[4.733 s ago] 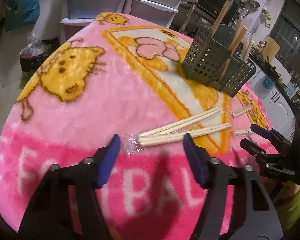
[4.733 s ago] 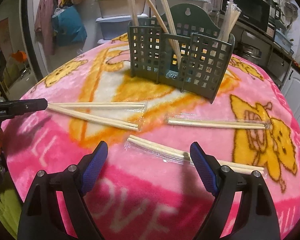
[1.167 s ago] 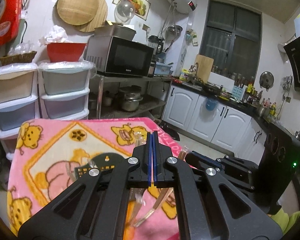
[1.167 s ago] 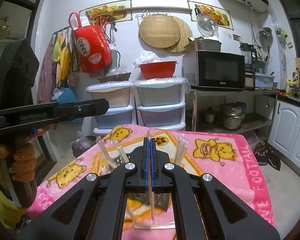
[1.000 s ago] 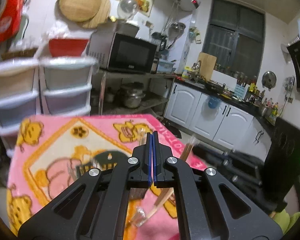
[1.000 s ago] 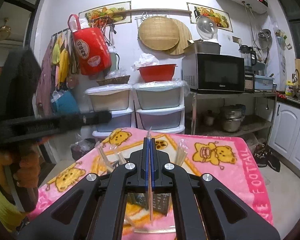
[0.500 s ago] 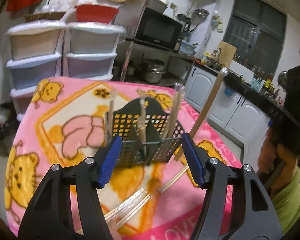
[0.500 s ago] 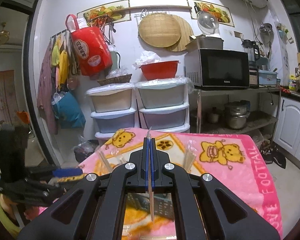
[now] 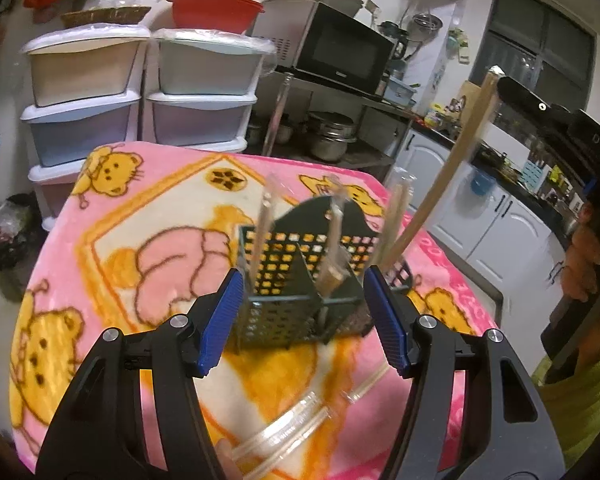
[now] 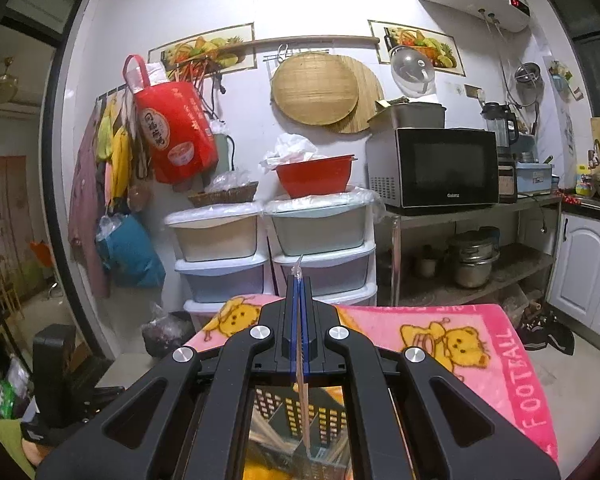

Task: Organize utensils
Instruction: 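Open the left tool into the caddy while the right tool lowers its chopstick in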

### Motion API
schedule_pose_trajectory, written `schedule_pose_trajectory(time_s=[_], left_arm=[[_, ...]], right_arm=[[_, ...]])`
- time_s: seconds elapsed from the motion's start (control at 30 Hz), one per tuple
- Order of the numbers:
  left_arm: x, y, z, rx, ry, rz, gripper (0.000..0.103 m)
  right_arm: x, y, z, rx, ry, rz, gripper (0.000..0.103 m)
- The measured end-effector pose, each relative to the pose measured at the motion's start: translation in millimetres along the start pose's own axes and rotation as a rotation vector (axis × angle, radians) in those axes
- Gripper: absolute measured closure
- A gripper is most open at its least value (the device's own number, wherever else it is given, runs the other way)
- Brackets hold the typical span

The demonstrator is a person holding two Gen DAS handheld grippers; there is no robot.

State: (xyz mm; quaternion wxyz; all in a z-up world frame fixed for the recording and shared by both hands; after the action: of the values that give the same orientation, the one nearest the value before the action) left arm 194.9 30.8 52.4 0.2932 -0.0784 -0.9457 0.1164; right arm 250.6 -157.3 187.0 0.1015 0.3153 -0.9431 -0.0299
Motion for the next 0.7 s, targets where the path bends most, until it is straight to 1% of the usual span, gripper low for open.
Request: schedule_pose_trajectory(time_s=[0.13, 0.2, 0.27, 0.43, 0.57, 0.63, 0.7], left_arm=[[-6.2, 9.1, -9.9, 0.019, -0.006, -0.015, 0.048], [-9.7, 12.5, -13.7, 0.023, -0.007, -0.021, 0.043], [-13.0, 15.9, -16.2, 0.028, -0.007, -0.023, 0.042], [-19.6, 20.2, -18.4, 0.035, -0.005, -0.031, 0.031], [-22.9, 23.0, -16.1, 0.04, -0.001, -0.034, 0.024], [-24.0, 23.8, -14.3, 0.041, 0.004, -0.03, 0.017], [-24.3, 24.0, -12.1, 0.039, 0.006, -0.032, 0.015]], right_arm=[[-11.5, -6.9, 3.0, -0.01, 0.009, 0.01, 0.101], [-19.5, -9.6, 9.3, -0.009, 0.032, 0.021, 0.101], [-26.1, -12.0, 17.2, -0.013, 0.054, 0.026, 0.101], [-40.1, -19.5, 42.2, -0.03, 0.112, 0.044, 0.101], [-44.8, -25.2, 57.7, -0.05, 0.144, 0.056, 0.101], [-44.8, -28.4, 65.4, -0.062, 0.159, 0.061, 0.101], [-44.4, -30.5, 73.3, -0.069, 0.176, 0.067, 0.101]])
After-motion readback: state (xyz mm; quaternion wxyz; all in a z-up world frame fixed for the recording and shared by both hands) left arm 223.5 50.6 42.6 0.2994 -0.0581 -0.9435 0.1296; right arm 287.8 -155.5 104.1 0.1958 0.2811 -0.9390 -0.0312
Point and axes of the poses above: each gripper's, at about its wrist camera, not at the fingertips, and x roughly against the way its jaws point, y to its left, z to its underside, the point moved 6 cm from there along -x, roughly the way its jaws point, and after that the axes turned 1 degree about -y, right-handed, at the moved point
